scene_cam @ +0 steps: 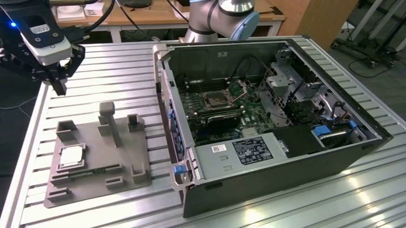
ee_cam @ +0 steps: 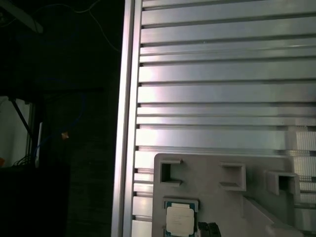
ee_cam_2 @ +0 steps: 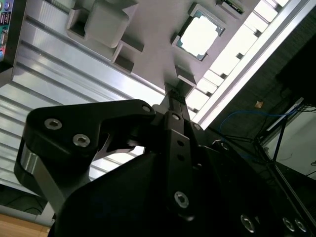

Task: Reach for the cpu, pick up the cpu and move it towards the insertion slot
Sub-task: 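Reach for the cpu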

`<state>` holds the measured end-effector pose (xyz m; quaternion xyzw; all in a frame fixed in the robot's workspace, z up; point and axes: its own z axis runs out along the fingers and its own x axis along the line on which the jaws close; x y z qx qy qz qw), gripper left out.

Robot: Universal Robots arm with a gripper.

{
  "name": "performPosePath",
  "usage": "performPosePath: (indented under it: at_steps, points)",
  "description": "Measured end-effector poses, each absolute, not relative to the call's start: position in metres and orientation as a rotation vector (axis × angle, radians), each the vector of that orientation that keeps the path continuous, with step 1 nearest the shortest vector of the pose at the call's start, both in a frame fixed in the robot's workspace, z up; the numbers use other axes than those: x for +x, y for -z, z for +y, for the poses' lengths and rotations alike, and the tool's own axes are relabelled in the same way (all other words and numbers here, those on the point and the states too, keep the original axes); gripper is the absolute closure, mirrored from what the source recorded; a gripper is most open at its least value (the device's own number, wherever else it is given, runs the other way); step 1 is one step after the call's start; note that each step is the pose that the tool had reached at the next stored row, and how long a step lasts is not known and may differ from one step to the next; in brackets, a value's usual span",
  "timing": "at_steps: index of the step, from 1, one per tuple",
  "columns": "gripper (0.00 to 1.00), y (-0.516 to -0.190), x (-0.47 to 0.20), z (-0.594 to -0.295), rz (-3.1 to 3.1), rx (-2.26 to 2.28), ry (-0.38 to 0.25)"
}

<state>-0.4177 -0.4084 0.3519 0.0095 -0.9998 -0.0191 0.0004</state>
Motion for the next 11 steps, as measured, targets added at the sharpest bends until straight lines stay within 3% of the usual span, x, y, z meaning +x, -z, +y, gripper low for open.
performPosePath:
  at_steps: [6, 11]
  points:
    - [0.89, -0.3519, -0.4177, -0.4086, -3.14, 0.03, 0.06]
    - [0.65, -0.3516, -0.4178, -0.4091, -3.14, 0.03, 0.06]
